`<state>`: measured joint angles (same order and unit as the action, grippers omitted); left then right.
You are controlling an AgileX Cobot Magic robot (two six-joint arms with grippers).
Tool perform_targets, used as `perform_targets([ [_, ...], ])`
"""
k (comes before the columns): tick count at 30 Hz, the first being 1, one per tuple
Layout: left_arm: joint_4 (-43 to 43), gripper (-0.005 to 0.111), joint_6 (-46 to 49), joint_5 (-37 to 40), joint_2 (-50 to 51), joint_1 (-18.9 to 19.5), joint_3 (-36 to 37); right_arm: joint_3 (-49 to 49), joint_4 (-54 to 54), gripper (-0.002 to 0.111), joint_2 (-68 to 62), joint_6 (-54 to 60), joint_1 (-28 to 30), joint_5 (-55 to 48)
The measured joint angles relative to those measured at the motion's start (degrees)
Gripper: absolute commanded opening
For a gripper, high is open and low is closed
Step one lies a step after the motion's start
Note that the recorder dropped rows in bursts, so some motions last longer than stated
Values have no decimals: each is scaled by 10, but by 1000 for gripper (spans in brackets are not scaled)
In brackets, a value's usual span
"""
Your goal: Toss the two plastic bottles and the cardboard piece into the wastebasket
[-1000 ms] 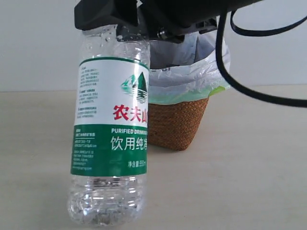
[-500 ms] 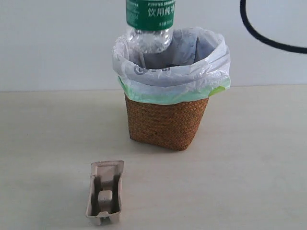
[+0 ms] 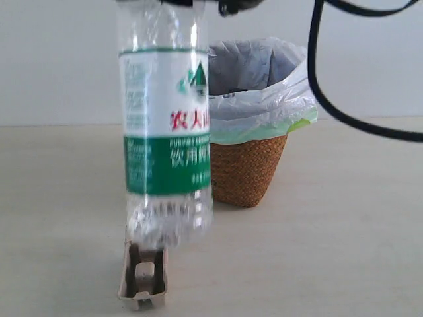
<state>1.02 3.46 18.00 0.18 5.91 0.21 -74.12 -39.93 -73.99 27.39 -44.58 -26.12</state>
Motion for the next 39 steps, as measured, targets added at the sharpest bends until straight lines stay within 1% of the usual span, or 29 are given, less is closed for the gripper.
perform_targets([
  [4,0,108,0,0,0,0,0,0,-22,0,0,-62,0,-115],
  [8,0,108,0,0,0,0,0,0,-23,0,0,-51,0,-155],
  [9,0,108,0,0,0,0,0,0,-17,0,0,-32,0,-151],
  [11,0,108,0,0,0,0,0,0,14,0,0,24,0,-109],
  [12,0,108,0,0,0,0,0,0,44,1,0,65,0,-60],
  [13,0,108,0,0,0,0,0,0,81,5,0,108,0,5],
  [14,0,108,0,0,0,0,0,0,116,11,-2,148,0,81],
  [15,0,108,0,0,0,0,0,0,135,21,-3,172,0,145],
  [16,0,108,0,0,0,0,0,0,142,36,-3,185,0,216],
  [17,0,108,0,0,0,0,0,-3,138,51,-1,185,0,265],
  [18,0,108,0,0,0,0,0,-4,131,70,3,184,0,287],
  [19,0,108,0,0,0,0,0,-7,127,86,9,184,0,293],
  [20,0,108,0,0,0,0,0,-7,124,100,15,184,0,294],
  [21,0,108,0,0,0,0,0,-7,123,105,17,184,0,294],
  [24,0,108,0,0,0,0,0,-7,119,103,17,184,0,295],
  [26,0,108,0,0,0,0,0,-7,98,99,14,180,0,295],
  [29,0,108,0,0,0,0,0,-7,51,85,12,172,0,295],
  [31,0,108,0,0,0,0,0,-7,12,70,12,160,0,275],
  [33,0,108,0,0,0,0,0,-7,-16,58,12,131,0,211],
  [34,0,108,0,0,0,0,0,-7,-24,55,12,110,0,150],
  [36,0,108,0,0,0,0,0,-7,-13,56,6,80,0,56],
  [37,0,108,0,0,0,0,0,-7,14,60,1,49,0,-3],
  [38,0,108,0,0,0,0,0,-7,59,63,-6,1,0,-60],
  [39,0,108,0,0,0,0,0,-7,119,68,-13,-45,0,-116],
])
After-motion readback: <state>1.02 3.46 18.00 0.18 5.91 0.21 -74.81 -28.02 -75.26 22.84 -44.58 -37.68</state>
